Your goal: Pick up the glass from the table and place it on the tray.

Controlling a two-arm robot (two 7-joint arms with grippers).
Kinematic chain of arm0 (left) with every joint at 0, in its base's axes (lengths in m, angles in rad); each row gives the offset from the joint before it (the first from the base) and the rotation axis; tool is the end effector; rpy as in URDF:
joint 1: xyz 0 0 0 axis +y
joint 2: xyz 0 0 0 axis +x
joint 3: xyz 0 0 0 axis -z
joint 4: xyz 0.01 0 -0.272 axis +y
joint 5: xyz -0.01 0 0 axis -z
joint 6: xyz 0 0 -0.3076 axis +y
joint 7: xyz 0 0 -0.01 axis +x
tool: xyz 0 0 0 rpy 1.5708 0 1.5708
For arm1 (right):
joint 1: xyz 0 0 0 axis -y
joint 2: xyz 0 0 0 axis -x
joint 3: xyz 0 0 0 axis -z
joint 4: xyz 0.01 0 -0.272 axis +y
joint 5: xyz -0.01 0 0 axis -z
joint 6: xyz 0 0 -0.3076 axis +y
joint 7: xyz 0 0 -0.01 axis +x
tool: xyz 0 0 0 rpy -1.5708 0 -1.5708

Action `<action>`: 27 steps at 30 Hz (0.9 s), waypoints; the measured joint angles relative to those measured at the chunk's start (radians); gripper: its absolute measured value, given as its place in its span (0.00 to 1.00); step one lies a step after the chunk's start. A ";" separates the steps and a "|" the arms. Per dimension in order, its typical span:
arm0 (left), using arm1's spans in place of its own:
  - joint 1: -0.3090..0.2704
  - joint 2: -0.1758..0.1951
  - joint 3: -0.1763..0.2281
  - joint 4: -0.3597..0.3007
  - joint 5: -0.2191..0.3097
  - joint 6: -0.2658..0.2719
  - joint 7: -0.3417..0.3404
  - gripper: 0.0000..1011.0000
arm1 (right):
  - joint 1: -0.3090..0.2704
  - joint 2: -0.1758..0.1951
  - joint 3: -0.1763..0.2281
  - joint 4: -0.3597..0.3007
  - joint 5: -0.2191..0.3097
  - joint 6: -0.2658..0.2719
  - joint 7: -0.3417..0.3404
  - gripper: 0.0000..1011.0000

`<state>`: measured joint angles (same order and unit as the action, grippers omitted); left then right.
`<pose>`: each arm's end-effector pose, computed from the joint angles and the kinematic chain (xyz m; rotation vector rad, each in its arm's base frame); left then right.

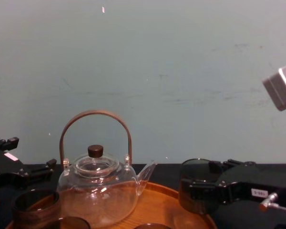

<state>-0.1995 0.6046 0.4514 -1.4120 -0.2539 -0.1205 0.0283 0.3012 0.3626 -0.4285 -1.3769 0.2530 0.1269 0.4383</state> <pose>0.3540 0.0727 -0.2875 0.3044 -0.2850 1.2480 0.3868 0.0023 -0.2662 -0.2662 0.0000 -0.8172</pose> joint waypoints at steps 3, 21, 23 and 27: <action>0.000 0.000 0.000 0.000 0.000 0.000 0.000 0.99 | 0.005 -0.006 -0.007 0.010 -0.004 0.001 0.000 0.89; 0.000 0.000 0.000 0.000 0.000 0.000 0.000 0.99 | 0.023 -0.030 -0.038 0.039 -0.027 -0.007 0.002 0.89; 0.000 0.000 0.000 0.000 0.000 0.000 0.000 0.99 | 0.024 -0.031 -0.040 0.040 -0.029 -0.007 0.003 0.89; 0.000 0.000 0.000 0.000 0.000 0.000 0.000 0.99 | 0.026 -0.033 -0.043 0.042 -0.034 -0.008 0.004 0.89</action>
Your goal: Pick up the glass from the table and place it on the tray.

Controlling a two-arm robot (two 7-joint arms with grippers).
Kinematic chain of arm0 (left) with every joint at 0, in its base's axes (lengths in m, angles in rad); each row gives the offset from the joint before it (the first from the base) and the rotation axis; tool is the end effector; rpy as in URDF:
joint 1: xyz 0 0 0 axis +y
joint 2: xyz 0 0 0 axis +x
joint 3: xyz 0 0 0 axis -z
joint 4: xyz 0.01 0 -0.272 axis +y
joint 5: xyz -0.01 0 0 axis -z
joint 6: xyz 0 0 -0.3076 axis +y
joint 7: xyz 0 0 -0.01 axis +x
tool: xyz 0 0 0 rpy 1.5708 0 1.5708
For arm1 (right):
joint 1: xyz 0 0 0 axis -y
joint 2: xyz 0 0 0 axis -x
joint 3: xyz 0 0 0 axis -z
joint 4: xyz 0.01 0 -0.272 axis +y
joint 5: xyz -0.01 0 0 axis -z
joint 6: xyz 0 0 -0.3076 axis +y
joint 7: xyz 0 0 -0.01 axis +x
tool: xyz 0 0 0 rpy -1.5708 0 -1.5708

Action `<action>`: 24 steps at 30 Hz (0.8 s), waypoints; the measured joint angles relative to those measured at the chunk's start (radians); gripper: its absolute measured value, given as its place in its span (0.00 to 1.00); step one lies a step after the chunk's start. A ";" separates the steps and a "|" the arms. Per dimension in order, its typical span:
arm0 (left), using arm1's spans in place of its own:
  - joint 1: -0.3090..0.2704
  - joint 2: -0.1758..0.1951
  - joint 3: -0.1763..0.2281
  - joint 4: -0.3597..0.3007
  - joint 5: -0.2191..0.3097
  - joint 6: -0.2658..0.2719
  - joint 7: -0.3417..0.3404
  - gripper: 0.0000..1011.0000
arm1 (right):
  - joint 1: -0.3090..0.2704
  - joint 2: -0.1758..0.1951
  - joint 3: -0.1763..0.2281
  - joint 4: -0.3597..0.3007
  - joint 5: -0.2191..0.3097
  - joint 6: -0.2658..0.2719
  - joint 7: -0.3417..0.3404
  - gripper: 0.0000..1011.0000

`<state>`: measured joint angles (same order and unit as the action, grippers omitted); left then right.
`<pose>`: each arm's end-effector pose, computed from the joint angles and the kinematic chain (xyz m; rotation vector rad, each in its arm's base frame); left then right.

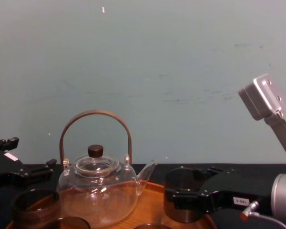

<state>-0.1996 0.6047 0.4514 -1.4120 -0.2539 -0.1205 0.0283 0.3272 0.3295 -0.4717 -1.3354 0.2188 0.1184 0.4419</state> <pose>0.3540 0.0728 -0.2875 0.3044 -0.2851 1.2480 0.3901 0.0207 -0.2734 -0.2898 -0.0093 -0.7787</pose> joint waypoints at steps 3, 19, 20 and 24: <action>0.000 0.000 0.000 0.000 0.000 0.000 0.000 0.99 | 0.002 -0.001 -0.002 0.004 -0.003 0.000 0.000 0.89; 0.000 0.000 0.000 0.000 0.000 0.000 0.000 0.99 | 0.008 -0.012 -0.013 0.034 -0.025 -0.004 -0.003 0.89; 0.000 0.000 0.000 0.000 0.000 0.000 0.000 0.99 | 0.008 -0.012 -0.013 0.034 -0.025 -0.004 -0.003 0.89; 0.000 0.000 0.000 0.000 0.000 0.000 0.000 0.99 | 0.008 -0.011 -0.012 0.033 -0.025 -0.004 -0.003 0.89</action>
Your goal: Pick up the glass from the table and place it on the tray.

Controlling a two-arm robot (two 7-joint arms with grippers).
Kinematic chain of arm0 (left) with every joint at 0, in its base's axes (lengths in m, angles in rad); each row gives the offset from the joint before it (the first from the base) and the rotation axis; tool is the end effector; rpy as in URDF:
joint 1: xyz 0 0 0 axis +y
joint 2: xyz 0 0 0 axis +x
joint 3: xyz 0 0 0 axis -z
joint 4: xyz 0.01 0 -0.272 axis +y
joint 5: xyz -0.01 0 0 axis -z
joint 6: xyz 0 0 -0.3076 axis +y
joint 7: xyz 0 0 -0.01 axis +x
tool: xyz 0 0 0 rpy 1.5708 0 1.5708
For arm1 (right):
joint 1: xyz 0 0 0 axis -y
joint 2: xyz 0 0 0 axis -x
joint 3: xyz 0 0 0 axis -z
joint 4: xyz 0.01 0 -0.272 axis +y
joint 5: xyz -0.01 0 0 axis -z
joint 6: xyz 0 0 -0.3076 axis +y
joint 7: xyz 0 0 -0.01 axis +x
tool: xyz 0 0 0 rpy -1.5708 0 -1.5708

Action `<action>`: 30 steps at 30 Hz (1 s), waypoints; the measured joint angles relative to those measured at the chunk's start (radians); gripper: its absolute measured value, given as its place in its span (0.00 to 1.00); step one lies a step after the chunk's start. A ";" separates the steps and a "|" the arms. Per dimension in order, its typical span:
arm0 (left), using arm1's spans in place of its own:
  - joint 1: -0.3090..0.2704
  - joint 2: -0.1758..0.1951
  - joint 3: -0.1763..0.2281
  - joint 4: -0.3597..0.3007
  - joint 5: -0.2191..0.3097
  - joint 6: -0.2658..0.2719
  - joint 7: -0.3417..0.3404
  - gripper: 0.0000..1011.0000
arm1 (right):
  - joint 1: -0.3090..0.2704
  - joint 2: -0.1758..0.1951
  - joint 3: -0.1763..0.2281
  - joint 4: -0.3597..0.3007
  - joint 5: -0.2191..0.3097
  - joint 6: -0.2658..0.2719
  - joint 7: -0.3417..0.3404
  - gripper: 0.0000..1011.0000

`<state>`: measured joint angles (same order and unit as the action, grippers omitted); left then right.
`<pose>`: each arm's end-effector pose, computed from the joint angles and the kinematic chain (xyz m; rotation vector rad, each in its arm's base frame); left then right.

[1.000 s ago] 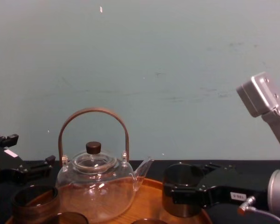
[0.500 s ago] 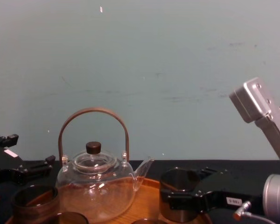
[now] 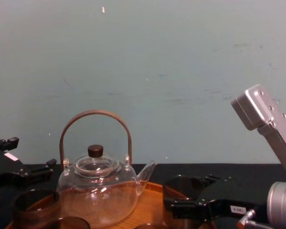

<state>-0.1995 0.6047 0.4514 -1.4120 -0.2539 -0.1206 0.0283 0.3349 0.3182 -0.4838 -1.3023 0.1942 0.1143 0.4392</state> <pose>0.3540 0.0728 -0.2875 0.3044 -0.2851 1.2479 0.3913 0.0238 -0.2812 -0.3190 -0.0092 -0.7765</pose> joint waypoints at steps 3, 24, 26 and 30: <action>0.000 0.000 0.000 0.000 0.000 0.000 0.000 0.99 | 0.000 0.000 0.000 -0.001 0.001 0.000 0.000 0.89; 0.000 0.000 0.000 0.000 0.000 0.000 0.000 0.99 | -0.001 0.001 0.003 -0.004 0.004 0.000 0.001 0.99; 0.000 0.000 0.000 0.000 0.000 0.000 0.000 0.99 | -0.003 0.002 0.004 -0.008 0.004 -0.001 0.001 0.99; 0.000 0.000 0.000 0.000 0.000 0.000 0.000 0.99 | -0.011 0.008 0.011 -0.026 0.005 -0.009 0.002 0.99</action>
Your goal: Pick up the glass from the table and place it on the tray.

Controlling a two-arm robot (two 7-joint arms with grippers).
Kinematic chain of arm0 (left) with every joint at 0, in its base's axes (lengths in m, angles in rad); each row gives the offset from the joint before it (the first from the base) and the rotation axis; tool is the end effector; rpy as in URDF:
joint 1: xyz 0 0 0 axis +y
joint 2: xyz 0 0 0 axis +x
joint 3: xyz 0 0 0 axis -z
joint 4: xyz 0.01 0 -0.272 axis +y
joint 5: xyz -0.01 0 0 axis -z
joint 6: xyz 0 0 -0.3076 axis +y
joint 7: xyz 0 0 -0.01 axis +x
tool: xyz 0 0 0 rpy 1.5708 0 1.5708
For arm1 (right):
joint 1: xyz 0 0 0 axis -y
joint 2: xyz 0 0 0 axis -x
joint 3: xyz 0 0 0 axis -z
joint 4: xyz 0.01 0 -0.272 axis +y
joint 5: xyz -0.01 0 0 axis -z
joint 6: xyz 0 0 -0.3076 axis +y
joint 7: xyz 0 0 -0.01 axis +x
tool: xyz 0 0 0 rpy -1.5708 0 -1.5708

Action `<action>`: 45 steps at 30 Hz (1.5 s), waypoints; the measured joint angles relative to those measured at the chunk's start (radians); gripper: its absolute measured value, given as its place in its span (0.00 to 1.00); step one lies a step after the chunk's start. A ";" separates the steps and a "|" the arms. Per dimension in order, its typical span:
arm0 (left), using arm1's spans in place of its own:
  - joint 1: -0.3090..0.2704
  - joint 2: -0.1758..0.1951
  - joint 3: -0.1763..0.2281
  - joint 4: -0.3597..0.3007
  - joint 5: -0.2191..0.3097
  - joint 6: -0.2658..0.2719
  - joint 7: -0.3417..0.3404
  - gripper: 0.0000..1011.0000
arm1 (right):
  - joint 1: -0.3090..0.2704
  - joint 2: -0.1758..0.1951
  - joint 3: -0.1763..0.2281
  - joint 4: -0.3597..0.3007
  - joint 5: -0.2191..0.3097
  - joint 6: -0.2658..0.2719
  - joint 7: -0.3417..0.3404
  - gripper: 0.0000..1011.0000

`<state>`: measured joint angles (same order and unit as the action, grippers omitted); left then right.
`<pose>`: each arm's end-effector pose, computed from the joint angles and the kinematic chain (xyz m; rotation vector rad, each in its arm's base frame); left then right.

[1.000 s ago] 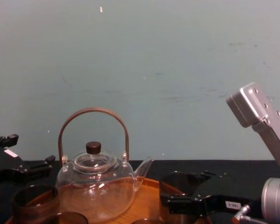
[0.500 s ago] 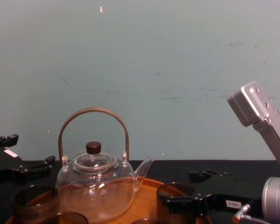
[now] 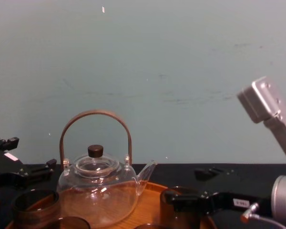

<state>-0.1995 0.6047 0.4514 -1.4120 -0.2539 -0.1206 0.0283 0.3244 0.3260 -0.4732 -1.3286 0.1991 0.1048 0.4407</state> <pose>0.3540 0.0728 -0.2875 0.3044 -0.2851 1.2479 0.3893 0.0215 -0.2764 -0.2982 -0.0247 -0.7776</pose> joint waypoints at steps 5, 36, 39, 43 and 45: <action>0.000 0.000 0.000 0.000 0.000 0.000 0.000 0.99 | -0.014 0.013 0.017 -0.040 0.012 -0.008 0.002 0.99; 0.000 0.000 0.000 0.000 0.000 0.000 0.000 0.99 | -0.213 0.164 0.224 -0.184 0.154 -0.118 -0.034 0.99; 0.000 0.000 0.000 0.000 0.000 0.000 0.000 0.99 | -0.216 0.160 0.237 -0.165 0.149 -0.123 -0.049 0.99; 0.000 0.000 0.000 0.000 0.000 0.000 0.000 0.99 | -0.217 0.151 0.248 -0.141 0.131 -0.125 -0.073 0.99; 0.000 0.000 0.000 0.000 0.000 0.000 0.000 0.99 | -0.216 0.145 0.252 -0.128 0.123 -0.125 -0.082 0.99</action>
<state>-0.1995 0.6047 0.4514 -1.4120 -0.2539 -0.1206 0.0283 0.1085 0.4714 -0.2213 -1.4567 0.3218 -0.0204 0.3590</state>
